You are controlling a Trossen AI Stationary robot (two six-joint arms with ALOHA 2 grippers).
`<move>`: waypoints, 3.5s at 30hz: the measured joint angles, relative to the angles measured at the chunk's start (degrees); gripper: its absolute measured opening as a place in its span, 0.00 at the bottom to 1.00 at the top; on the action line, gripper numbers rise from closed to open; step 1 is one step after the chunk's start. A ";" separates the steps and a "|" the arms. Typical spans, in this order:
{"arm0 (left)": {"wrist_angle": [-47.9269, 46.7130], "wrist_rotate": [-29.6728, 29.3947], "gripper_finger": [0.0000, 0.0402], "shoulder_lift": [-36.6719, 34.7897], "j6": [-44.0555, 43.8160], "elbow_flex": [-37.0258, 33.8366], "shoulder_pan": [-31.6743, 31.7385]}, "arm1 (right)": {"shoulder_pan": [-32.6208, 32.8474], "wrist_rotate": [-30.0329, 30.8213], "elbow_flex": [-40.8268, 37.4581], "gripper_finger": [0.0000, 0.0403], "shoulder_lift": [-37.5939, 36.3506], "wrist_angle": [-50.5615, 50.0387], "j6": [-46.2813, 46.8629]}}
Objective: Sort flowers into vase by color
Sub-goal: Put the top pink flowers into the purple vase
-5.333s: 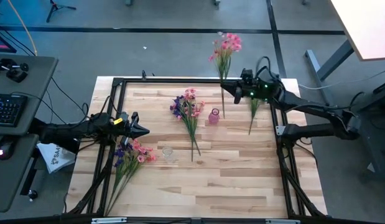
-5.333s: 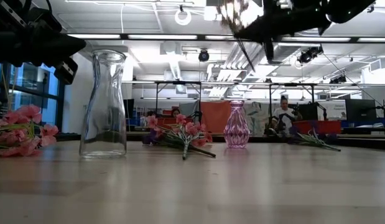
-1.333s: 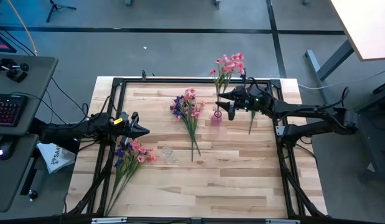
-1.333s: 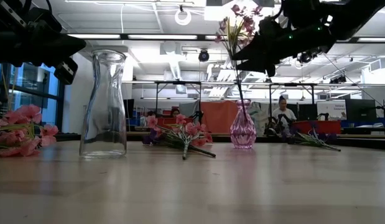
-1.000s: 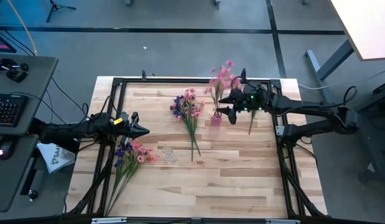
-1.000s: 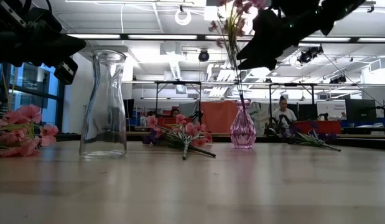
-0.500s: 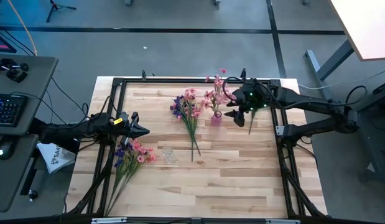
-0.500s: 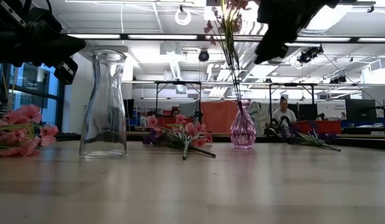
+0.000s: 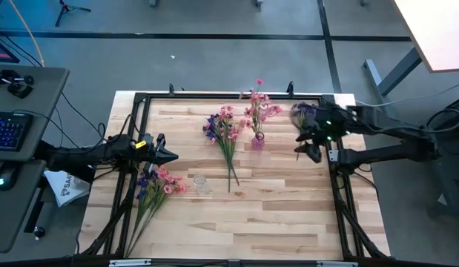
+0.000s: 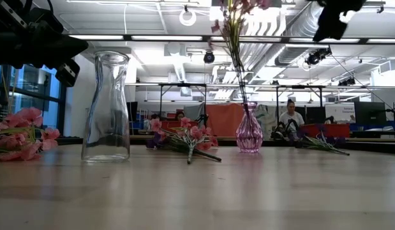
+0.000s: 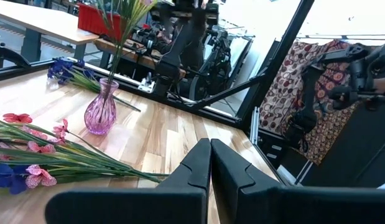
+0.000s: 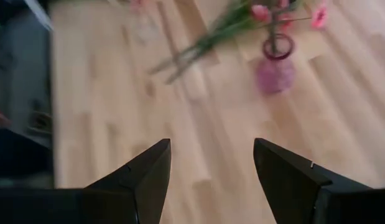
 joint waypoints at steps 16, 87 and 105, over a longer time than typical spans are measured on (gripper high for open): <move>0.00 -0.02 0.00 0.00 0.02 -0.02 0.00 | 32.90 7.44 -36.46 0.56 1.97 59.51 44.47; -0.01 -0.02 0.00 0.00 0.01 -0.01 0.02 | 14.22 25.15 22.32 0.46 72.97 35.73 62.28; -0.01 0.00 0.00 -0.02 0.01 0.00 0.02 | 14.86 19.22 22.24 0.01 68.17 42.36 41.12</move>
